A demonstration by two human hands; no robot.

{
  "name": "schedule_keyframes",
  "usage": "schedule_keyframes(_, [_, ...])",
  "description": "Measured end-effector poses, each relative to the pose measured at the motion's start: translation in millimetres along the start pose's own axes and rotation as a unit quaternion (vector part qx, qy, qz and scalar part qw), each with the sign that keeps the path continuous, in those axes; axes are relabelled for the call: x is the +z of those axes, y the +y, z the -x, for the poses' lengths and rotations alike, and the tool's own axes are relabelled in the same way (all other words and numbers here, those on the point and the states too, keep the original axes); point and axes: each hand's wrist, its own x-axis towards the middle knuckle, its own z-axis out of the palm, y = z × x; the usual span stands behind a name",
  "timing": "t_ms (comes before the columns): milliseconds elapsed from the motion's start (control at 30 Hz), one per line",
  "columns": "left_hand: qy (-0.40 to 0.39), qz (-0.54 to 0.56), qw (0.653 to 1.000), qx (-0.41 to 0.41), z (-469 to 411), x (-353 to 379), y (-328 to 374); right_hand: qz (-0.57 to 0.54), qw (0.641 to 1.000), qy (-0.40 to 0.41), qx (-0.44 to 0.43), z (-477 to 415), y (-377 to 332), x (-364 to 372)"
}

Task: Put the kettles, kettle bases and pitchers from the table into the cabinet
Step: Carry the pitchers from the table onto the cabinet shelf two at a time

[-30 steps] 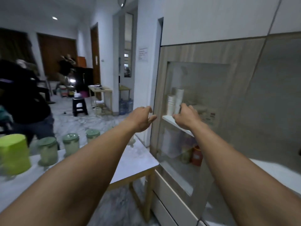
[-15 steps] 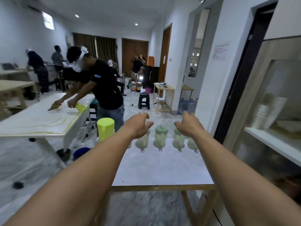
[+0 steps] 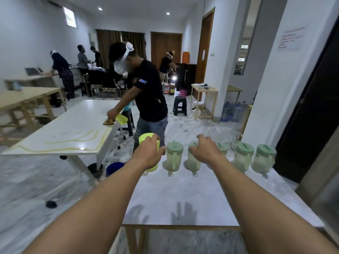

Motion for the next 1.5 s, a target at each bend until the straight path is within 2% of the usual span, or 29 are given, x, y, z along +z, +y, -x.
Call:
schedule_keyframes(433, [-0.033, 0.100, 0.980, -0.167, -90.4, 115.3, -122.6, -0.015, 0.995, -0.097, 0.018, -143.2, -0.6, 152.1])
schedule_keyframes(600, [-0.039, 0.183, 0.955, -0.230, -127.6, 164.0, -145.3, -0.057, 0.990, -0.116, 0.060, -184.2, 18.0, 203.7])
schedule_keyframes(700, [-0.026, 0.238, 0.932, -0.270, -141.7, 184.7, -152.7, -0.119, 0.983, -0.110, 0.091, -201.7, 27.1, 229.8])
schedule_keyframes(800, [-0.024, 0.251, 0.927, -0.279, -146.2, 192.6, -156.2, -0.203, 0.968, -0.092, 0.113, -210.7, 34.2, 249.4])
schedule_keyframes(900, [-0.017, 0.261, 0.920, -0.291, -153.9, 195.2, -162.3, -0.300, 0.938, -0.084, 0.156, -219.8, 30.9, 256.6])
schedule_keyframes(1133, [-0.015, 0.320, 0.894, -0.312, -166.0, 197.7, -161.7, -0.441, 0.860, -0.141, 0.214, -232.9, 30.7, 271.9])
schedule_keyframes(1500, [0.019, 0.296, 0.902, -0.314, -152.0, 193.2, -169.9, -0.423, 0.871, -0.124, 0.216, -226.0, 40.4, 272.3])
